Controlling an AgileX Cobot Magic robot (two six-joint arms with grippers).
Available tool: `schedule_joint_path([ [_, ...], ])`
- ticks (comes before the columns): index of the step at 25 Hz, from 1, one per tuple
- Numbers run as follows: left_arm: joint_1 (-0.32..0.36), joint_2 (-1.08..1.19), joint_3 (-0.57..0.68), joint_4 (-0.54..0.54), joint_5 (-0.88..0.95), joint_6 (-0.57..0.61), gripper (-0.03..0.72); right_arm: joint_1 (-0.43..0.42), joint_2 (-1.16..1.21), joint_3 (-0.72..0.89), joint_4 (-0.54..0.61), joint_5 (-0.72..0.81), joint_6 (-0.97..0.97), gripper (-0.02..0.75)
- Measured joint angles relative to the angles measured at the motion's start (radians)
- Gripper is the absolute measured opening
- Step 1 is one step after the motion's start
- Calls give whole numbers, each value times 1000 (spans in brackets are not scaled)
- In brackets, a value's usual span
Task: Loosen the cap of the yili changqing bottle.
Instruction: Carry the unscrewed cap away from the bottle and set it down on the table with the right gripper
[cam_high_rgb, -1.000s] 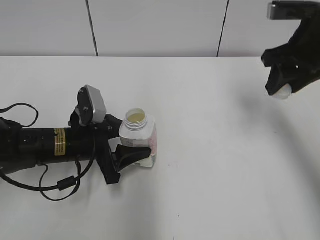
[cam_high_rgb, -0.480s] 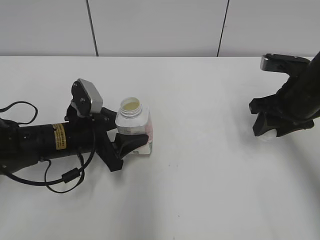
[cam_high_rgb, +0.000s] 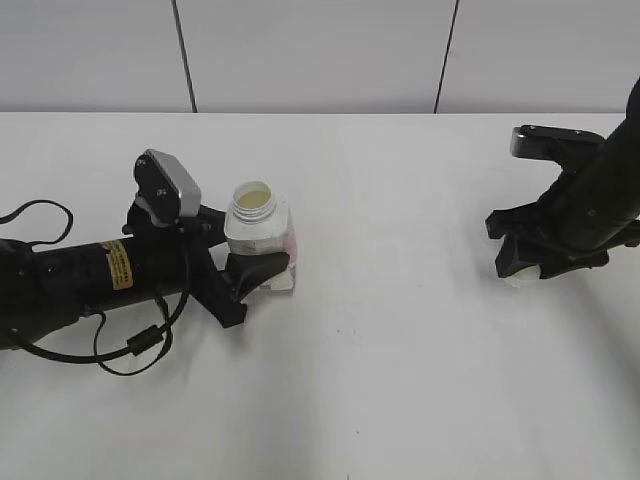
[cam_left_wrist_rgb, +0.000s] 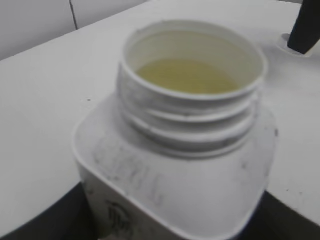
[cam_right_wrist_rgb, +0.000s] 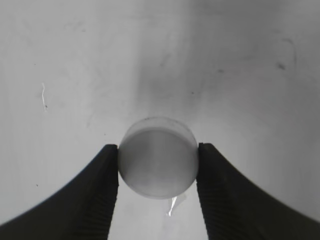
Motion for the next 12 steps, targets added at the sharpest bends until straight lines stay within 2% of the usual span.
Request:
schedule_joint_path([
  [5, 0, 0, 0, -92, 26, 36, 435, 0, 1, 1, 3, -46, 0, 385],
  [12, 0, 0, 0, -111, 60, 38, 435, 0, 19, 1, 2, -77, 0, 385],
])
